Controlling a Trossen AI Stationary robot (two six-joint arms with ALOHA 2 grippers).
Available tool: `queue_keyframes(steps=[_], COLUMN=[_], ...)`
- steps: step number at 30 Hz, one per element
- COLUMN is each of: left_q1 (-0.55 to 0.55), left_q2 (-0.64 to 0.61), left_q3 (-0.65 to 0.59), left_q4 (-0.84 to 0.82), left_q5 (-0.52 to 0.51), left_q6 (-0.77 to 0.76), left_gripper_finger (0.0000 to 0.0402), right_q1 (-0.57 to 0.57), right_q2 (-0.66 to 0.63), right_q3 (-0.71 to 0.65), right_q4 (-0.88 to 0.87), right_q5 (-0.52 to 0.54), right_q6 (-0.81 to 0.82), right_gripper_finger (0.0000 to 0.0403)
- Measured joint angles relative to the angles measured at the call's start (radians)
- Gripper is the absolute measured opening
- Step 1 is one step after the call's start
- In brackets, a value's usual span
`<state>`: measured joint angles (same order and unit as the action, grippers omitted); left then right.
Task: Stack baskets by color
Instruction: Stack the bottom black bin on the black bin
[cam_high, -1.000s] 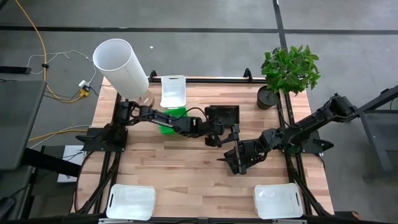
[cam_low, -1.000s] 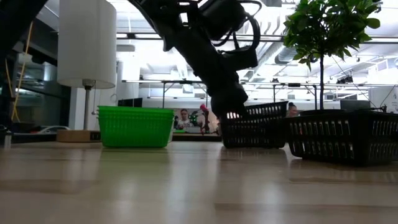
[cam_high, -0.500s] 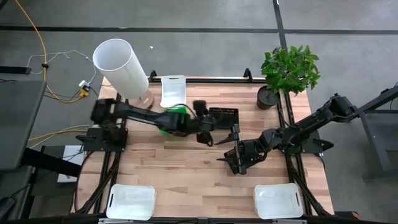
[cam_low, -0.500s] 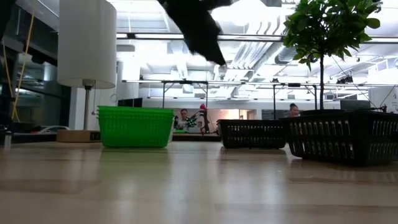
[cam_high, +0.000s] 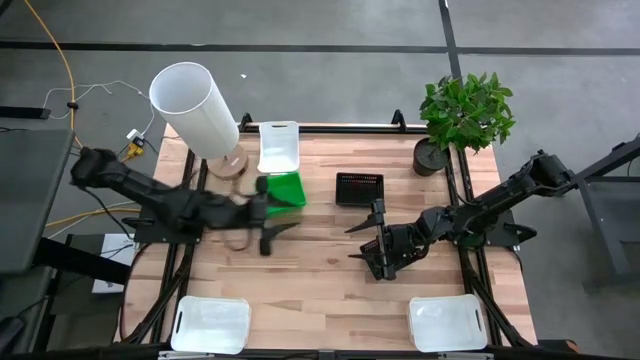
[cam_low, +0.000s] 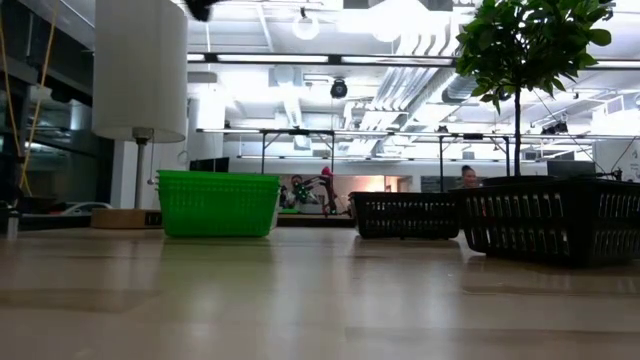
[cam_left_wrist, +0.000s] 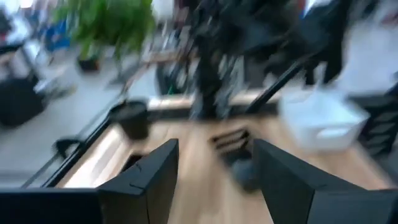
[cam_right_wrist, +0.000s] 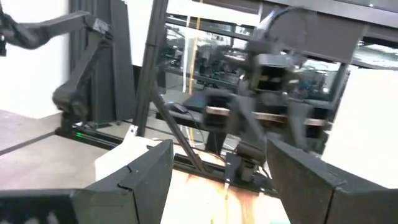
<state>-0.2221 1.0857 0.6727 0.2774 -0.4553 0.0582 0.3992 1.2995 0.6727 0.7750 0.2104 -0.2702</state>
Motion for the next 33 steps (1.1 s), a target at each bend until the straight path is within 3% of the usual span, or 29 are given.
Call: queue_keyframes(steps=[4, 7, 19, 22, 24, 26, 27, 30, 33], left_q1=[-0.077, -0.102, -0.121, -0.121, -0.121, -0.121, -0.121, -0.121, -0.121], left_q2=[-0.093, -0.133, -0.170, -0.170, -0.170, -0.170, -0.170, -0.170, -0.170], left_q3=[-0.216, -0.292, -0.300, -0.300, -0.300, -0.300, -0.300, -0.300, -0.300], left_q4=[0.327, 0.483, 0.461, 0.468, 0.468, 0.468, 0.468, 0.468, 0.468], left_q5=[0.001, -0.002, 0.010, 0.009, 0.009, 0.009, 0.009, 0.009, 0.009], left_q6=[0.044, 0.105, 0.122, 0.144, 0.158, 0.163, 0.163, 0.163, 0.163], left_gripper_finger=[0.0191, 0.0191, 0.0190, 0.0190, 0.0190, 0.0190, 0.0190, 0.0190, 0.0190], right_q1=[0.000, 0.000, 0.000, 0.000, 0.000, 0.003, 0.004, 0.002, -0.005], right_q2=[0.000, 0.000, 0.000, 0.000, 0.001, 0.001, 0.002, 0.021, 0.042], right_q3=[0.000, 0.000, 0.000, 0.001, 0.034, 0.102, 0.142, 0.261, 0.345], right_q4=[-0.007, -0.011, -0.027, -0.060, -0.208, -0.500, -0.673, -1.130, -1.397], right_q5=[0.075, 0.115, 0.127, 0.225, 0.394, 0.542, 0.558, 0.417, 0.211], right_q6=[-0.001, -0.020, -0.021, 0.020, 0.062, 0.136, 0.194, 0.422, 0.640], right_gripper_finger=[0.0245, 0.0245, 0.0245, 0.0245, 0.0245, 0.0245, 0.0245, 0.0245, 0.0245])
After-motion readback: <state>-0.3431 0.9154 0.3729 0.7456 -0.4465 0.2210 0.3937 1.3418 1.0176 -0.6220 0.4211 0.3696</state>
